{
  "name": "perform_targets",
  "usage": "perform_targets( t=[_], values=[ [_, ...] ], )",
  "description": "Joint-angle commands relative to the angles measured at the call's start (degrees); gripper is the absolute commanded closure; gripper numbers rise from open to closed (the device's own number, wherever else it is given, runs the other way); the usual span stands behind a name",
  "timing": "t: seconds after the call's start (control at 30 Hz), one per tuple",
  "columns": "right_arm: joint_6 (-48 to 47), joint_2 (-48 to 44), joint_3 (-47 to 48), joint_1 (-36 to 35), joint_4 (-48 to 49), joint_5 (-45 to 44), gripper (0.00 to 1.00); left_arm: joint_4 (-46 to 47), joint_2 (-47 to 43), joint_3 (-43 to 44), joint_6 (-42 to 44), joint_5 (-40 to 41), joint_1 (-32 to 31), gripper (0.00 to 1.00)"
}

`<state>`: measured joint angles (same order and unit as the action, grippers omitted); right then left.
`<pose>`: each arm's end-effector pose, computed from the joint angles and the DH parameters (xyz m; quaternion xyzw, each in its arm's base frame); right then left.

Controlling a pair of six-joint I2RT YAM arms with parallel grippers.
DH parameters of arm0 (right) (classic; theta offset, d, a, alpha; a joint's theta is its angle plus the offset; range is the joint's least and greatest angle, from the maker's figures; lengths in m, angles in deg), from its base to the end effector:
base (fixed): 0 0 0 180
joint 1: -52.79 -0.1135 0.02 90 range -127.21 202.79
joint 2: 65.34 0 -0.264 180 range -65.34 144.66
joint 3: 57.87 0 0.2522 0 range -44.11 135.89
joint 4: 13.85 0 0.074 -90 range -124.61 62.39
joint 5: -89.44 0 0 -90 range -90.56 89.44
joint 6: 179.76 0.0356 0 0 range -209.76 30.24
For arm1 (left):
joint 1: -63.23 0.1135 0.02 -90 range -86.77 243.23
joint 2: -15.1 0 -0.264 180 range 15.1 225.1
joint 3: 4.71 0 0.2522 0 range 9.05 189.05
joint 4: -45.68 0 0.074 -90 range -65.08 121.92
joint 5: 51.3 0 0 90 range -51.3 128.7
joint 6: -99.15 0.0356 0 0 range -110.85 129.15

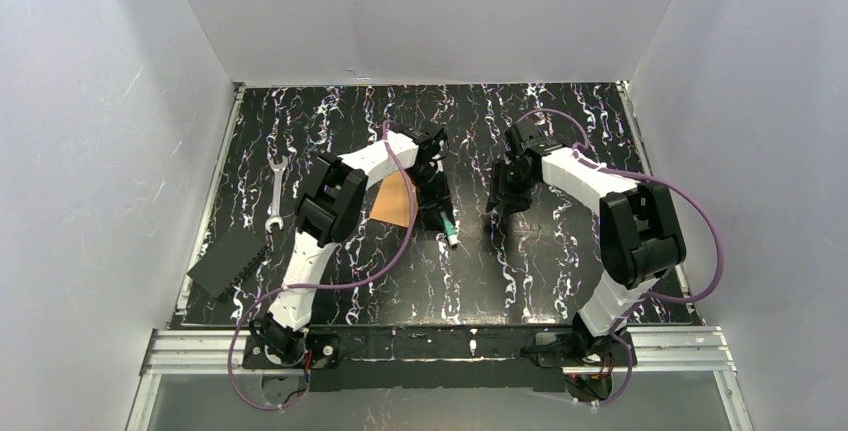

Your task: Place the letter into the envelope and seal it

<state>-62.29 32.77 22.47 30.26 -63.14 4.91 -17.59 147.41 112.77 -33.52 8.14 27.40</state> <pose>0.3128 0.1334 0.1971 0.0327 0.9784 0.1263 0.1603 0.3649 -0.2858 0.1418 0.0300 -0.9594 0.2662 0.0884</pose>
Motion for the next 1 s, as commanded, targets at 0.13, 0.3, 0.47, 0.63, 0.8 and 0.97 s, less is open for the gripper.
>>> perform_targets(
  t=[0.13,0.3,0.47,0.63,0.8,0.97],
  values=[
    [-3.6,2.0,-1.8,-0.3,5.7,7.7,0.47,-3.4,2.1,4.0,-3.5,5.2,-0.4,0.58],
    [-5.0,4.4,-0.9,-0.4,5.9,9.0,0.54,-3.0,1.4,4.6,-3.7,5.9,-0.5,0.54],
    [-5.7,5.0,-0.9,-0.4,6.1,10.0,0.59,-2.7,-2.1,5.2,-2.9,6.3,-0.5,0.46],
    [-5.8,4.3,0.8,-0.4,5.0,7.7,0.56,-1.6,-7.9,5.3,1.3,7.2,-0.4,0.38],
    [-4.4,0.4,4.4,-0.4,0.8,2.4,0.46,-4.4,-20.0,1.9,2.8,20.0,-0.3,0.10],
    [-0.1,-10.1,5.2,-0.4,-1.6,-3.2,0.37,-4.2,-41.3,-8.7,4.3,35.5,-0.3,0.02]
  ],
)
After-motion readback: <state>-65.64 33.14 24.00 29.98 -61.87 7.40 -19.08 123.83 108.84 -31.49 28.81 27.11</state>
